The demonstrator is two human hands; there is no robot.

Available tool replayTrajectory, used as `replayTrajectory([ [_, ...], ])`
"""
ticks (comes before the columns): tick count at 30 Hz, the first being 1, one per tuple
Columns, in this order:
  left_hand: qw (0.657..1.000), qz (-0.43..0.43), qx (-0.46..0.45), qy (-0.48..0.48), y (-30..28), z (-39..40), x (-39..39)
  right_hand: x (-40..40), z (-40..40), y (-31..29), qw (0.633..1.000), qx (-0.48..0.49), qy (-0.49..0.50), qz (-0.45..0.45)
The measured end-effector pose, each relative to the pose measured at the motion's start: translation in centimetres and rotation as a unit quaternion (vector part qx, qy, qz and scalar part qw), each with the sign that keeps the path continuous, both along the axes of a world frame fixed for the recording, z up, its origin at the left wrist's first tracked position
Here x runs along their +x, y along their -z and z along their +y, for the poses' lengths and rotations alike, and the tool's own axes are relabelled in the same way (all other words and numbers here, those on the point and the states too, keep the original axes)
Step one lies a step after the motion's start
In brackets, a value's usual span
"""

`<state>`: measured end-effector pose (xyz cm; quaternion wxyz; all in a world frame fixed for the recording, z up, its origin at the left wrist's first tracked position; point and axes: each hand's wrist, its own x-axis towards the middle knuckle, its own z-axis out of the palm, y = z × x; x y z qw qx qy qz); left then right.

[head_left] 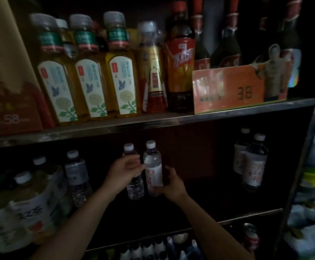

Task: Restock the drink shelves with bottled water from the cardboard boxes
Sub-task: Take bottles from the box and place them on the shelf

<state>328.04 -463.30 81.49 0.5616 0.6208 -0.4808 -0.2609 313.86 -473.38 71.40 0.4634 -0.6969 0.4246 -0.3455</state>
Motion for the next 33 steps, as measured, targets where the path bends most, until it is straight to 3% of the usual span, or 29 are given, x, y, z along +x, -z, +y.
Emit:
replayTrajectory([
  [5, 0.999, 0.021, 0.021, -0.024, 2.4, 0.6, 1.1, 3.3, -0.9, 1.1, 0.998, -0.006, 0.034, -0.049],
  [11, 0.999, 0.013, 0.043, -0.029, 3.6, 0.3, 1.0, 3.8, -2.5, 2.2, 0.996, -0.060, 0.053, -0.044],
  [14, 0.997, -0.009, 0.078, 0.023, 3.5, -0.6, 0.0, 1.8, -1.9, 2.0, 0.996, -0.070, 0.015, -0.050],
  [18, 0.980, -0.121, 0.132, 0.093, 4.0, -2.2, -2.2, -3.1, -0.8, 2.1, 0.997, -0.041, -0.025, -0.062],
  [23, 0.964, -0.083, 0.111, 0.225, 4.4, -5.3, -7.3, -10.9, -0.6, 1.7, 0.998, -0.026, -0.045, -0.022],
  [28, 0.956, -0.060, 0.097, 0.270, 4.2, -7.8, -14.9, -18.8, -0.8, 1.4, 0.998, -0.050, 0.023, 0.020],
  [33, 0.955, -0.055, 0.056, 0.287, 5.1, -10.4, -22.0, -24.8, 0.0, 1.7, 0.982, -0.082, 0.170, 0.014],
])
